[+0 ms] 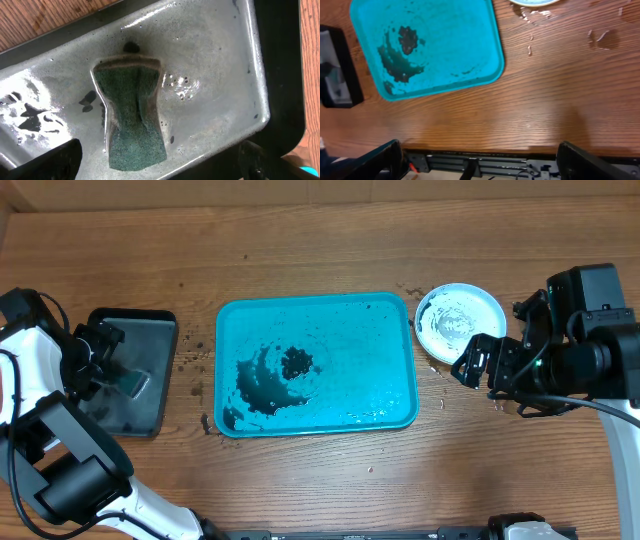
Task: Clean dirty plates on tray and stack at the side
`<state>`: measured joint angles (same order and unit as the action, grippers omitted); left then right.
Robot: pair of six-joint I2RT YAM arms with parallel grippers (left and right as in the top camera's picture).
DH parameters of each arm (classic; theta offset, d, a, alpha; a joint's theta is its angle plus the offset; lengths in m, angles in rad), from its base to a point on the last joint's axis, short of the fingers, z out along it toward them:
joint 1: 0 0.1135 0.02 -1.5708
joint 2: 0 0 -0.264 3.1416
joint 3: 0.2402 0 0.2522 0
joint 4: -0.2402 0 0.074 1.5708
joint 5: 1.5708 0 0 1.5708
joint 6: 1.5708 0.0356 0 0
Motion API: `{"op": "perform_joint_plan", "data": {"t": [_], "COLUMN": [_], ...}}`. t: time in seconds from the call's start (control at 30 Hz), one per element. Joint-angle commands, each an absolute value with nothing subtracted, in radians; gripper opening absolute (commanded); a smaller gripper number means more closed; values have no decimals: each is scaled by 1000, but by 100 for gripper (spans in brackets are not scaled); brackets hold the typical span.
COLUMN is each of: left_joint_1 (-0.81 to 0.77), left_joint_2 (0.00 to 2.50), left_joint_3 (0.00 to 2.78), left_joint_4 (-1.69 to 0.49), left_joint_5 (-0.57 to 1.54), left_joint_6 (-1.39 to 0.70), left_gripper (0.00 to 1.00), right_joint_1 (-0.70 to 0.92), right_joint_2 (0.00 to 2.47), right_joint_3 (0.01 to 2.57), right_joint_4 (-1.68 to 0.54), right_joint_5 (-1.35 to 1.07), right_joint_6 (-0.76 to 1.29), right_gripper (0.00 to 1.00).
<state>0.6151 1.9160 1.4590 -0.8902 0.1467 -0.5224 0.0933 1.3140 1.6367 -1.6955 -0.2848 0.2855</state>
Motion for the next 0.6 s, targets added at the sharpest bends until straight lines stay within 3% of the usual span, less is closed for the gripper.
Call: {"op": "perform_joint_plan", "data": {"t": [0.0, 0.4, 0.57], "left_joint_1": [615, 615, 615], "left_joint_2": [1923, 1923, 1923], "left_joint_3": [1446, 1446, 1446], "left_joint_4": [-889, -889, -889], "left_joint_5": [157, 157, 157], "left_joint_6": [-532, -532, -532], "left_gripper": [100, 100, 100], "right_joint_1": [96, 96, 96], "right_joint_2": [1304, 1304, 1160], "right_joint_3": [1640, 1631, 1515], "right_joint_4": [-1694, -1691, -1574], "right_joint_5": [-290, -204, -181], "right_joint_6": [281, 202, 202], "right_gripper": [100, 100, 100]}}
